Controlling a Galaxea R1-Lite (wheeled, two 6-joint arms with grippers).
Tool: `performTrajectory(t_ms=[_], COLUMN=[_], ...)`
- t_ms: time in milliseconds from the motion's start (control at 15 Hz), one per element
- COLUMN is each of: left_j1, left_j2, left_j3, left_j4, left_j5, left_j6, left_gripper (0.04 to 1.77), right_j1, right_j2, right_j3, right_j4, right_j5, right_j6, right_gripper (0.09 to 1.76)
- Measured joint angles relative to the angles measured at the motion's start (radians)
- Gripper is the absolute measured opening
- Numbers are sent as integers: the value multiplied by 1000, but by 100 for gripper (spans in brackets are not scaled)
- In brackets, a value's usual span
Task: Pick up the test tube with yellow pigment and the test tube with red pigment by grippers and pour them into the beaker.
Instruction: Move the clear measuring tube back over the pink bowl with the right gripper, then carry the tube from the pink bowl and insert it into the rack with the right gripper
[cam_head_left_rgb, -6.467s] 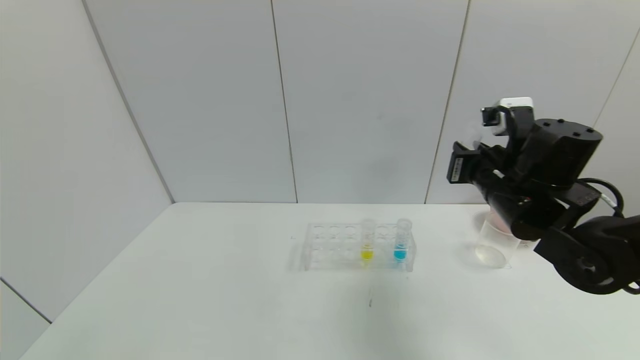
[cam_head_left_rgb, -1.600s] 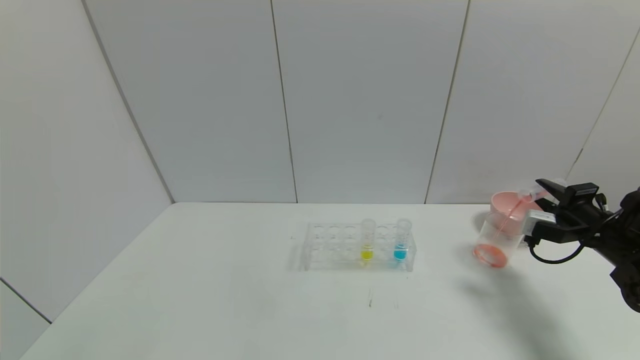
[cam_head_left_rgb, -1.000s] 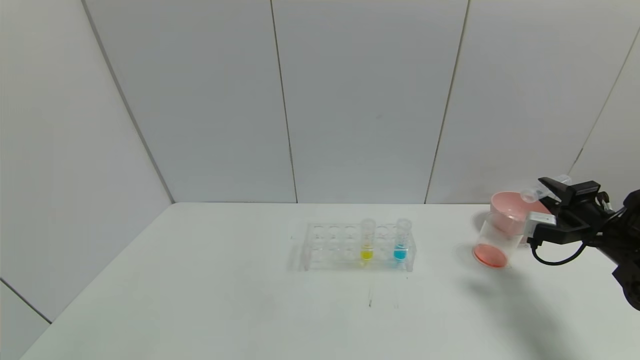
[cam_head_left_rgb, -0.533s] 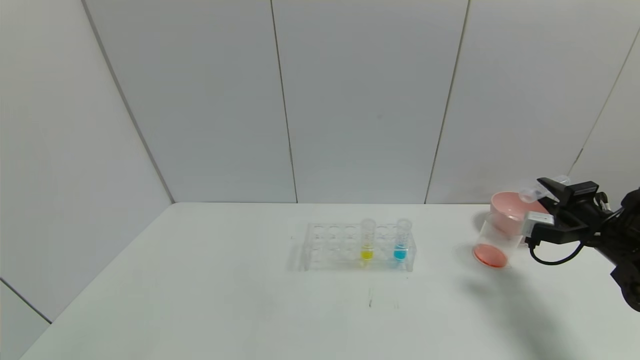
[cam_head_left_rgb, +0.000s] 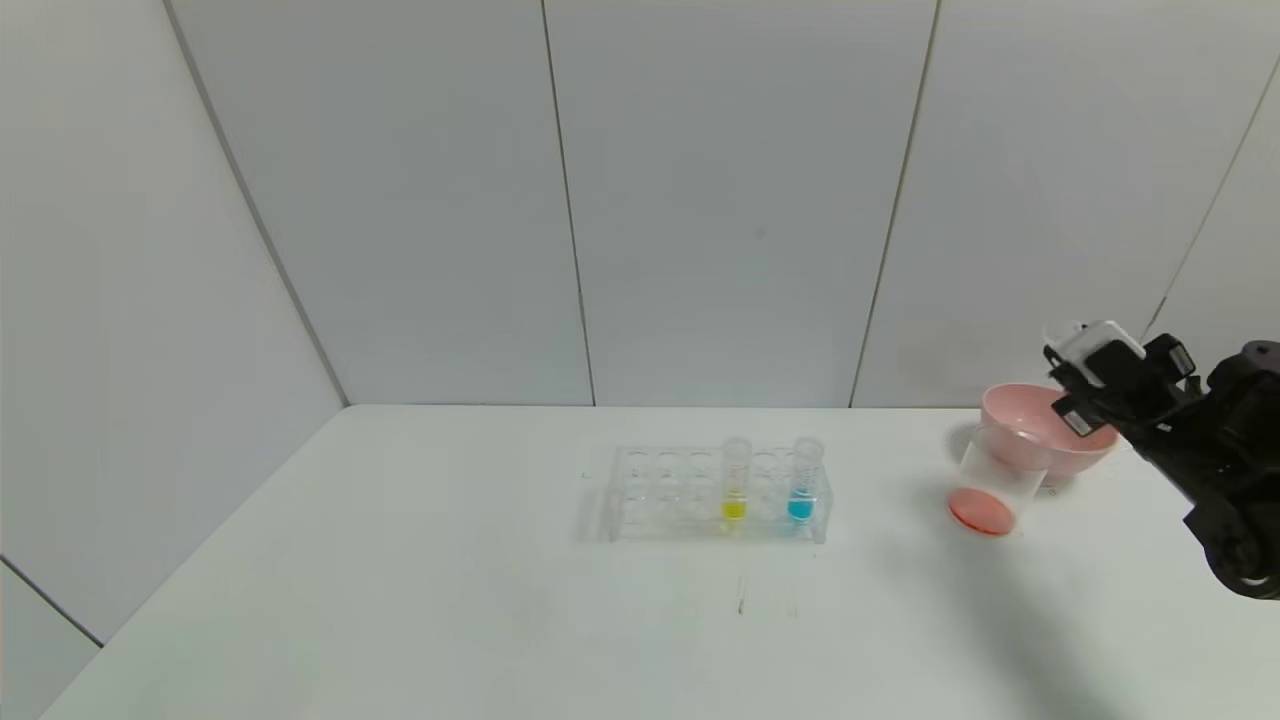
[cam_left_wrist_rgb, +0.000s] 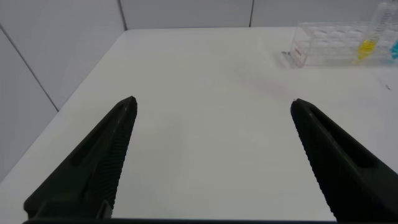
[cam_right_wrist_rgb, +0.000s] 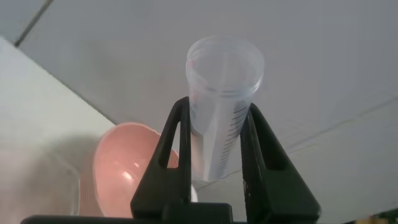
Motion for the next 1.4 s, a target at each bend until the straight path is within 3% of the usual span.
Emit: performTrajectory(t_ms=[200, 333, 733, 1067, 1400], left_j1=[0, 0, 0, 0, 0], left_j2=[0, 0, 0, 0, 0], left_j3=[0, 0, 0, 0, 0], left_j4=[0, 0, 0, 0, 0], left_j5=[0, 0, 0, 0, 0], left_j6=[0, 0, 0, 0, 0], left_gripper=[176, 176, 176, 176, 176], right_j1=[3, -8, -27, -31, -30], right_j2=[16, 43, 125, 171, 182], right_j3=[-49, -64, -121, -163, -154], right_j4=[25, 30, 33, 33, 32], right_j5=[-55, -60, -60, -61, -61], right_j6=[275, 386, 439, 454, 449], right_gripper=[53, 53, 53, 108, 138])
